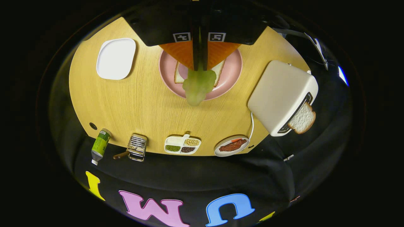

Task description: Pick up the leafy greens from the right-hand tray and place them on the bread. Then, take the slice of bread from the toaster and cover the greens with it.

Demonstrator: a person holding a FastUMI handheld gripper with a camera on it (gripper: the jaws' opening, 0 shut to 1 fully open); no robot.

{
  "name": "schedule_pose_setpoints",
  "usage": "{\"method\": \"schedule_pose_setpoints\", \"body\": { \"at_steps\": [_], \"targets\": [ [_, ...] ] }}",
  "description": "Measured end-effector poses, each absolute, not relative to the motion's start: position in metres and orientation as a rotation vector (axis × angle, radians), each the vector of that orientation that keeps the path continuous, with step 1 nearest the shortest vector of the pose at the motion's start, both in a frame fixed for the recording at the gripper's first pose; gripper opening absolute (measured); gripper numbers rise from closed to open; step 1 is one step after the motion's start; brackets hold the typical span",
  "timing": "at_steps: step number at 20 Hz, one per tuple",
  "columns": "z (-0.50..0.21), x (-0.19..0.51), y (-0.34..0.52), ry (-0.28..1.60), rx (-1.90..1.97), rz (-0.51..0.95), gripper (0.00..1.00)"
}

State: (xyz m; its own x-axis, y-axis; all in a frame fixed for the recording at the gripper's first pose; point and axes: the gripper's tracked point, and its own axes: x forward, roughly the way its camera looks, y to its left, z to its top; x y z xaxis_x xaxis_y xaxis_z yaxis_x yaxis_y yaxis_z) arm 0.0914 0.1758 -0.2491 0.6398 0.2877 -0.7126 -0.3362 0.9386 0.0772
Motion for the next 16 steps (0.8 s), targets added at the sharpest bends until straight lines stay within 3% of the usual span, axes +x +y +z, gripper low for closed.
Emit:
{"method": "schedule_pose_setpoints", "body": {
  "at_steps": [9,13,16],
  "targets": [
    [-0.263,0.096,0.181,0.838,-0.087,0.334,0.11],
    [-0.271,0.097,0.187,0.843,-0.101,0.337,0.26],
    [-0.275,0.1,0.189,0.838,-0.125,0.332,0.32]
  ]
}}
